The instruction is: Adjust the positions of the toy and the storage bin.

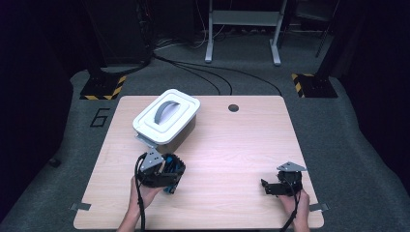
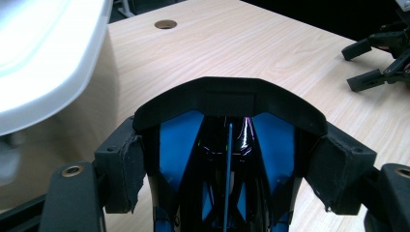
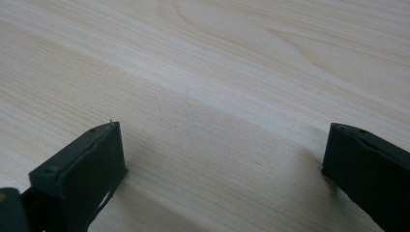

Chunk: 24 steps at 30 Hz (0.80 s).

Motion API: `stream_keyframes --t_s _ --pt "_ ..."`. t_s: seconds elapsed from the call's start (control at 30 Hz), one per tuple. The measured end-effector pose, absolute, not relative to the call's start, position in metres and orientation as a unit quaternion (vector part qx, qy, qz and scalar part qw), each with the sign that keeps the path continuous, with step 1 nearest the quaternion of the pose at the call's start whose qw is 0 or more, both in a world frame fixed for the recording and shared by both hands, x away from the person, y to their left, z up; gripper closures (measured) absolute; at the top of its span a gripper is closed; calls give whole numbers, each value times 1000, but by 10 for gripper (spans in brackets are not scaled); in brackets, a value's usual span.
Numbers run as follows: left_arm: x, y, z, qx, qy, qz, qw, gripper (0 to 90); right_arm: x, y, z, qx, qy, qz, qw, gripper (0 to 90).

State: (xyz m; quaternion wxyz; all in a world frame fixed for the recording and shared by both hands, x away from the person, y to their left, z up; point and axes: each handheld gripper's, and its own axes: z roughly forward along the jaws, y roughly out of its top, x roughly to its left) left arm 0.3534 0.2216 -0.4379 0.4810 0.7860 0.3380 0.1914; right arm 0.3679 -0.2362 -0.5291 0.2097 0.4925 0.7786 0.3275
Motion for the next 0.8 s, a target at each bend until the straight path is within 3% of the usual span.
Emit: stream_keyframes --t_s 0.8 --pt "334 291 -429 763 382 237 465 250 368 -236 -529 494 777 327 210 3"
